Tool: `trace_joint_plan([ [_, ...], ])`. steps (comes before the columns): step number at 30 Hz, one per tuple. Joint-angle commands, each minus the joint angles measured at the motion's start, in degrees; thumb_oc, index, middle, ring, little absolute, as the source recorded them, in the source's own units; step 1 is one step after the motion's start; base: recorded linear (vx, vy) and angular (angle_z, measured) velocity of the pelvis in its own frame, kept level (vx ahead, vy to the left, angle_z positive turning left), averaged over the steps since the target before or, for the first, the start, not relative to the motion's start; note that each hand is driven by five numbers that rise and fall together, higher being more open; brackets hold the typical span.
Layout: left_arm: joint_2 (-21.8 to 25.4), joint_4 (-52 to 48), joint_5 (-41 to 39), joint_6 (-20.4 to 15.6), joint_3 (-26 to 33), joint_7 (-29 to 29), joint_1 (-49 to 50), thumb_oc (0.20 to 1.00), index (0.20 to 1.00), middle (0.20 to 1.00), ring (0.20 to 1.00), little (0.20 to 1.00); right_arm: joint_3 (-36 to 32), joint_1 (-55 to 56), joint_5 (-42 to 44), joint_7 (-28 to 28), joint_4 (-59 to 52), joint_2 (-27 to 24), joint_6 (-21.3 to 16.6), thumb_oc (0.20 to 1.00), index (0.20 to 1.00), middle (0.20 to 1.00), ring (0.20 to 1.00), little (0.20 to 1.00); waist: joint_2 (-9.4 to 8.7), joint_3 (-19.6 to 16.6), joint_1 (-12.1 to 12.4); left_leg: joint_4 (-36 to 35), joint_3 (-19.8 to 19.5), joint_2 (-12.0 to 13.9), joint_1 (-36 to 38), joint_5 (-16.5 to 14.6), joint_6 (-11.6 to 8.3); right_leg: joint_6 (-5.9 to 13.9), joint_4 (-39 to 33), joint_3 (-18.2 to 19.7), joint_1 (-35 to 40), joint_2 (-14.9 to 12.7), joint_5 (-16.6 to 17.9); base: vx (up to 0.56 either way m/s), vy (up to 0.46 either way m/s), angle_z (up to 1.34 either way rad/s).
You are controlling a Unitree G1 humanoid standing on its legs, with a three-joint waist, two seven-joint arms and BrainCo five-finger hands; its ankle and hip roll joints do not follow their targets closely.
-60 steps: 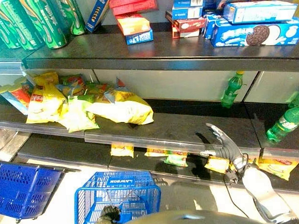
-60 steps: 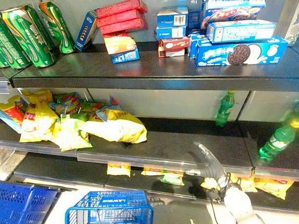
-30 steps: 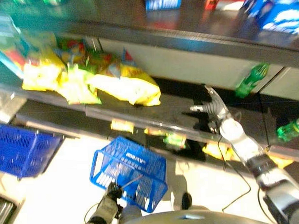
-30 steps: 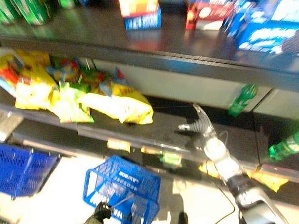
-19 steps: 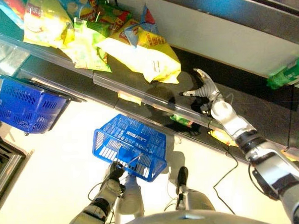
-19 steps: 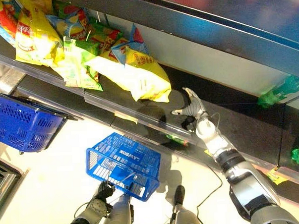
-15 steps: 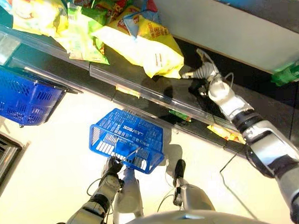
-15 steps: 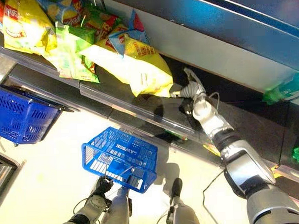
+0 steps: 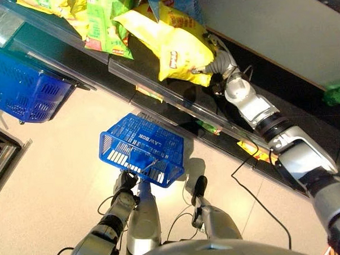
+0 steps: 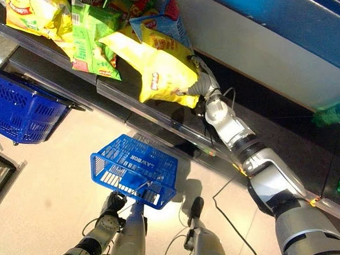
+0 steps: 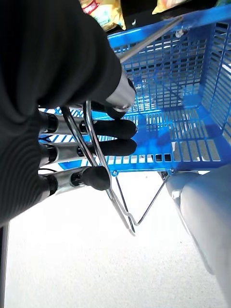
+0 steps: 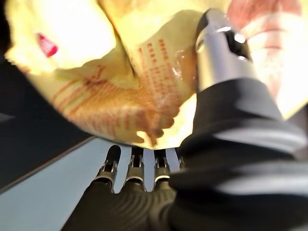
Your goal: Pick up the snacks into the basket
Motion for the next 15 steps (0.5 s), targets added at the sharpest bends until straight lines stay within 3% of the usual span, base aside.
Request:
trace_joint_plan([
  [1, 0.44, 1.87, -0.58, 1.36, -2.46, 1.36, 2.53, 0.2, 0.2, 0.2, 0.2, 0.2, -1.3, -4.79, -1.37, -1.25, -5.62, 0.34, -3.87, 1.0, 1.0, 1.0, 1.0, 1.0, -2.48, -0.31, 2.63, -0.85, 3.85, -4.38, 1.15, -3.42, 4.19, 3.63, 0.37, 2.93, -3.52, -2.92, 4.18, 0.03, 0.018, 0.07],
  [9, 0.78, 0.73, -1.18, 1.49, -2.38, 1.35, 3.1, 0.2, 0.2, 0.2, 0.2, 0.2, -0.65, -3.4, 0.05, -0.11, -1.44, 3.14, -3.55, 1.0, 1.0, 1.0, 1.0, 1.0, -2.95, 0.02, 4.24, -0.96, 3.06, -4.87, 0.96, -3.52, 4.44, 3.77, 0.25, 2.02, -2.91, -3.17, 3.98, 0.01, 0.009, 0.06],
  [10, 0.79, 0.73, -1.18, 1.49, -2.37, 1.35, 3.11, 0.2, 0.2, 0.2, 0.2, 0.2, -0.64, -3.42, 0.06, -0.11, -1.39, 3.16, -3.58, 0.909, 0.909, 0.909, 0.909, 0.909, -2.96, 0.02, 4.22, -0.96, 3.04, -4.88, 0.96, -3.52, 4.44, 3.77, 0.24, 2.01, -2.9, -3.17, 3.98, 0.0, 0.0, 0.0],
  [11, 0.77, 0.48, -1.15, 1.53, -2.49, 1.45, 3.1, 0.2, 0.2, 0.2, 0.2, 0.2, -0.63, -3.04, 0.44, -0.21, 2.13, 4.19, -3.27, 0.2, 0.2, 0.2, 0.2, 0.2, -2.87, 0.08, 4.52, -1.12, 2.82, -4.93, 0.86, -3.44, 4.38, 3.85, 0.23, 1.65, -2.9, -3.24, 4.05, 0.0, 0.0, 0.0],
  [15, 0.5, 0.24, -1.73, 1.43, -2.59, 1.58, 2.82, 0.2, 0.2, 0.2, 0.2, 0.2, -0.15, -2.14, -0.72, -0.26, 8.3, 5.4, -2.39, 0.2, 0.2, 0.2, 0.2, 0.2, -2.45, 0.26, 4.91, -1.24, 2.32, -5.06, 0.54, -3.18, 4.31, 3.83, 0.23, 1.31, -3.04, -3.21, 4.0, 0.0, 0.002, 0.01],
])
